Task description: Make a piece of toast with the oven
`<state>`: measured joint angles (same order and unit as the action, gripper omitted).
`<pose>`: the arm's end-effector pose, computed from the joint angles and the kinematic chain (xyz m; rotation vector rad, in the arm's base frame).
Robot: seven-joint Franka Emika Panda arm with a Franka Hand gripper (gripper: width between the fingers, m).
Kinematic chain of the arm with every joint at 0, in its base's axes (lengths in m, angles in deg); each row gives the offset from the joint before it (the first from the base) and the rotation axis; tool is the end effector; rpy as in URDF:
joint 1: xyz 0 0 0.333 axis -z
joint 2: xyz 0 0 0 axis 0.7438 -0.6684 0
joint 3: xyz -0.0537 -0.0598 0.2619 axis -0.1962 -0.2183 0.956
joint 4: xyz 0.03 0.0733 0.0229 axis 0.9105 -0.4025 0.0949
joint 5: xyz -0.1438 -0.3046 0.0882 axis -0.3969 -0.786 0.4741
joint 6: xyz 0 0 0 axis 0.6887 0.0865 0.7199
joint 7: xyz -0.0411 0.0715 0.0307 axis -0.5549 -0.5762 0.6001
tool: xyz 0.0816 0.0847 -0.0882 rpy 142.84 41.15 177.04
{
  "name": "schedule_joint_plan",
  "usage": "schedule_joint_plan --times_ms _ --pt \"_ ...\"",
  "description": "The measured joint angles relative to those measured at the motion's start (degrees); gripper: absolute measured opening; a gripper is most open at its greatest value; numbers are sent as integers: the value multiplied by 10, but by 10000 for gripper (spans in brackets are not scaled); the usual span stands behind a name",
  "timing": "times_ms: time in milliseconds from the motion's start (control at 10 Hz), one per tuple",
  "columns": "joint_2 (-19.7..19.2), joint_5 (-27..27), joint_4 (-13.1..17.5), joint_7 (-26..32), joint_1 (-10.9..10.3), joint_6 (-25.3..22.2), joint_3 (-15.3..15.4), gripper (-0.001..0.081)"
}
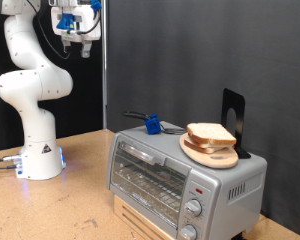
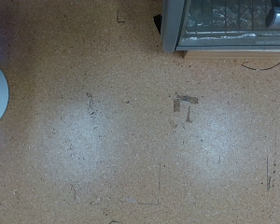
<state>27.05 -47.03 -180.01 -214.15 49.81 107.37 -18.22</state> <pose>0.2959 -0.0010 0.5196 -1.2172 2.8854 0.0283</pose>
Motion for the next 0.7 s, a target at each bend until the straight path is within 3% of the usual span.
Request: schedule_joint_plan --times_ms 100,500,600,700 --pt "1 0 0 30 -4 10 0 800" --pt "-2 -21 3 249 -55 38 1 800" --pt "-1 -15 3 236 -53 38 0 800" --pt "0 -10 3 281 -60 38 -5 800"
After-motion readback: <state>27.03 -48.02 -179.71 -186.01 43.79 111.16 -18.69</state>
